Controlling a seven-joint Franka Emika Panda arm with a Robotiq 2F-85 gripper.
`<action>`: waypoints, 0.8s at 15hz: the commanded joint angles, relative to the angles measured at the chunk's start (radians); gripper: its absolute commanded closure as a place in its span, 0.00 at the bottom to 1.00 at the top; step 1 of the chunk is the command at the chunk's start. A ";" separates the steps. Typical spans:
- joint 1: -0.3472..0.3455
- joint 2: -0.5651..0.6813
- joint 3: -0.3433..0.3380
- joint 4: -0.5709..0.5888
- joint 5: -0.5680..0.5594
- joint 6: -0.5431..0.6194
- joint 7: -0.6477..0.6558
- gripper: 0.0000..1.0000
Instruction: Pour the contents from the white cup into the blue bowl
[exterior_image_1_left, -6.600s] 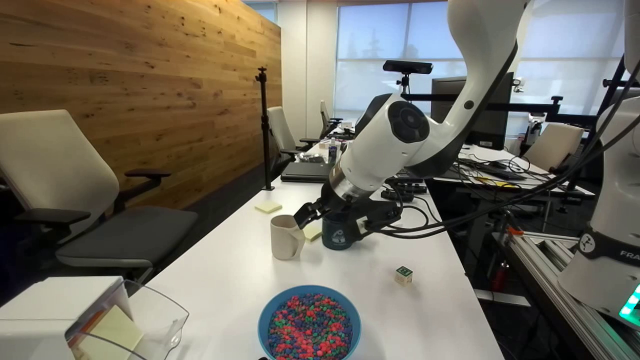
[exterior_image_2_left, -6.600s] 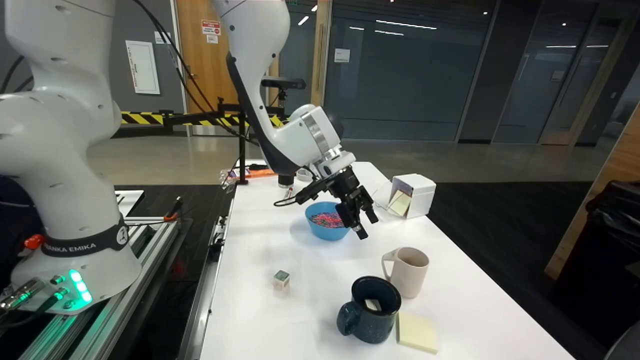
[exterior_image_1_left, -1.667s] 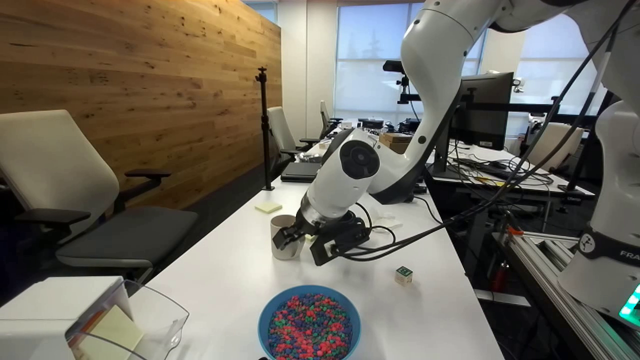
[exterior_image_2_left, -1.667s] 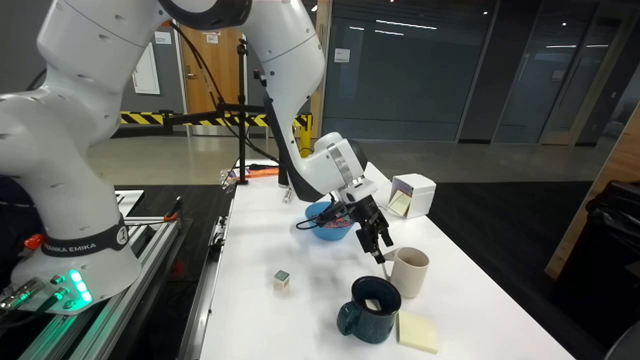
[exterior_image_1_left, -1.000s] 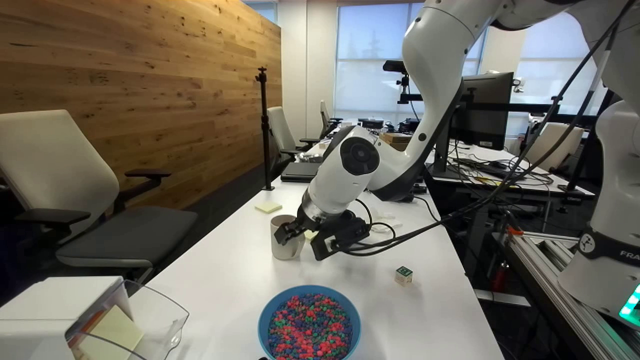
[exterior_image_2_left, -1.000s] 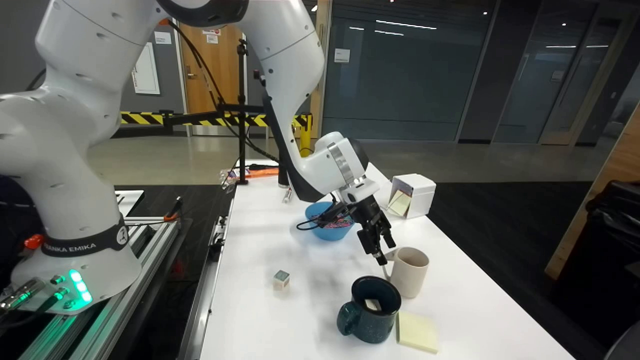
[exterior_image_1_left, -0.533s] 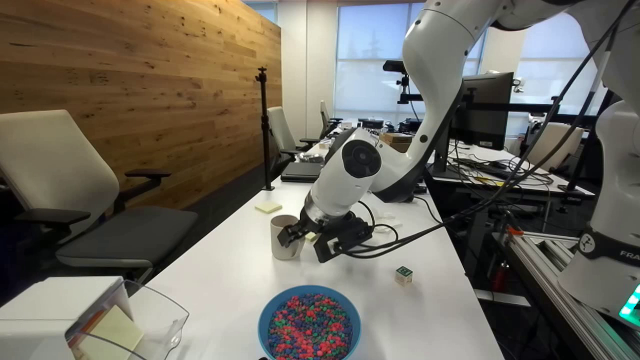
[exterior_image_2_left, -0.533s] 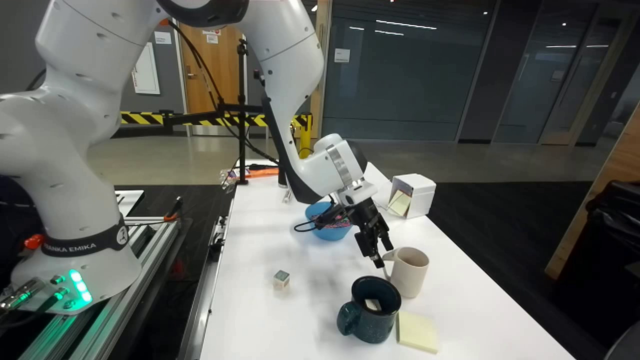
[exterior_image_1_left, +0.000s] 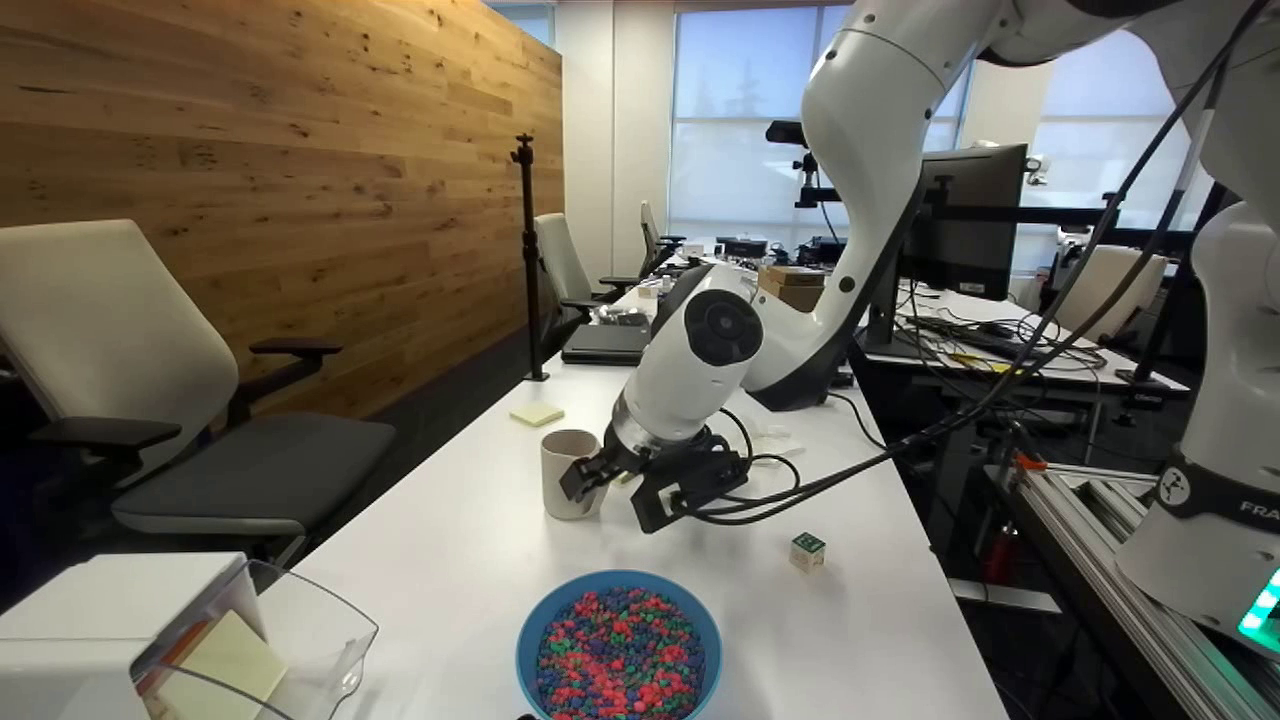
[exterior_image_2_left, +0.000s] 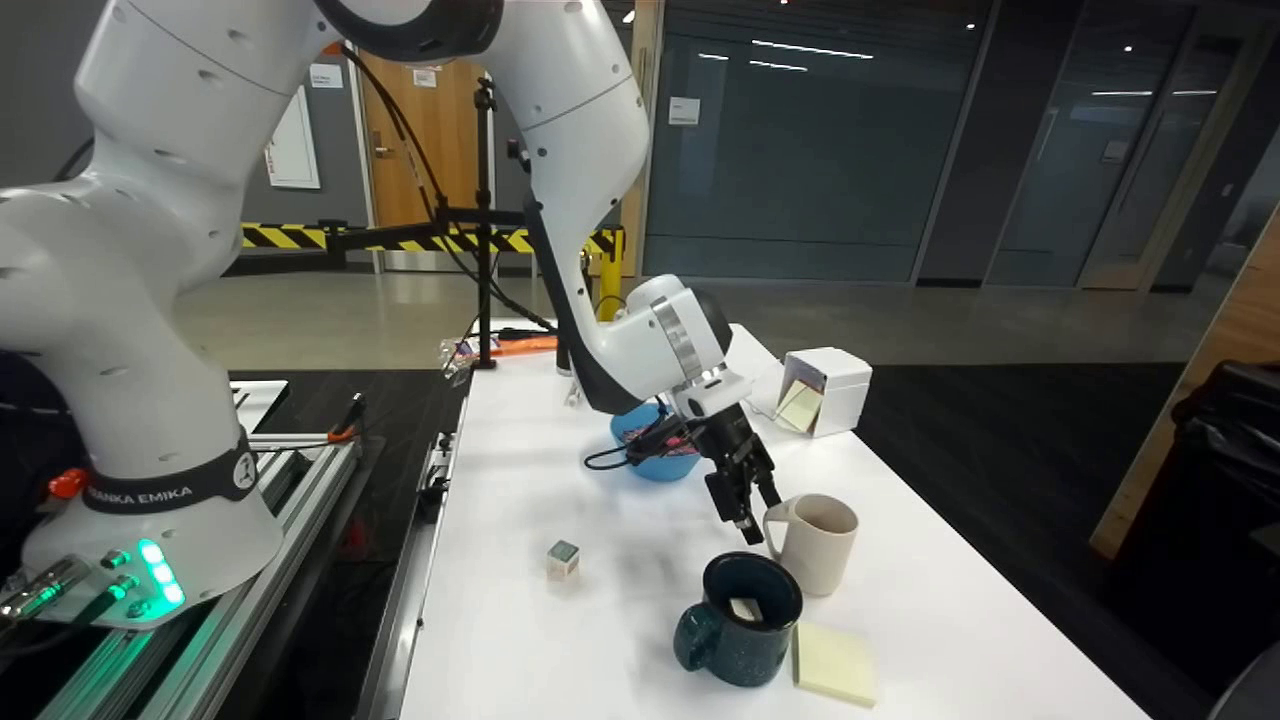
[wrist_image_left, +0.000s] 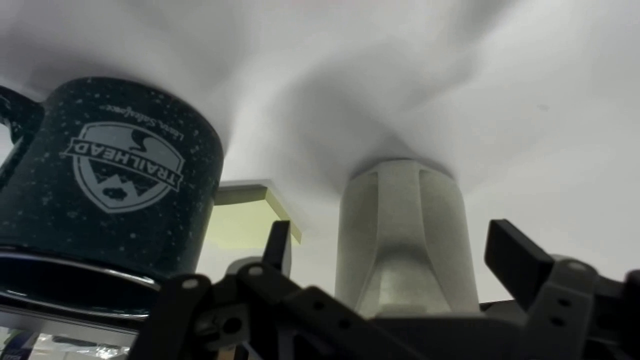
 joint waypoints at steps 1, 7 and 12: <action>-0.009 -0.002 -0.004 -0.010 -0.004 0.015 0.022 0.00; -0.008 -0.003 -0.008 -0.006 -0.006 0.016 0.031 0.41; -0.009 -0.003 -0.009 -0.006 -0.011 0.021 0.038 0.76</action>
